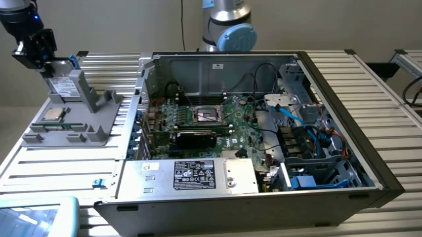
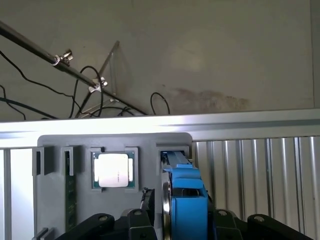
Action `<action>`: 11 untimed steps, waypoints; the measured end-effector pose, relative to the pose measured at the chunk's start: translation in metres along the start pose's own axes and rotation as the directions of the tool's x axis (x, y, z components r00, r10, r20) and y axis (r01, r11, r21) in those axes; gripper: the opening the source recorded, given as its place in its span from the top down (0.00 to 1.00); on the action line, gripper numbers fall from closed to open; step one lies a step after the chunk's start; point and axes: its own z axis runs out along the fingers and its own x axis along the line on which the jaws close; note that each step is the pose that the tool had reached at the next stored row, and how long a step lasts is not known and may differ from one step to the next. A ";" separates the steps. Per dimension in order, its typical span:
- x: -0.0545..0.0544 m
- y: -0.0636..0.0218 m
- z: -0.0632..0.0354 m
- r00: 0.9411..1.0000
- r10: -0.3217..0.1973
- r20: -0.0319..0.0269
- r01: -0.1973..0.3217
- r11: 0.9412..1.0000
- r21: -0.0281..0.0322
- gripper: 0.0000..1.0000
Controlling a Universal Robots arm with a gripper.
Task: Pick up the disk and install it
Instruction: 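Pick up the disk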
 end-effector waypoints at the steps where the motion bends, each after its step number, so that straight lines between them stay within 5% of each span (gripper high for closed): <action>1: 0.000 0.0000 0.0001 1.000 0.000 -0.002 0.000 1.000 0.000 0.54; 8: 0.000 0.0000 0.0007 1.000 0.000 -0.002 0.000 1.000 0.000 0.54; 11: 0.000 0.0000 0.0009 1.000 0.000 -0.002 0.000 1.000 0.000 0.62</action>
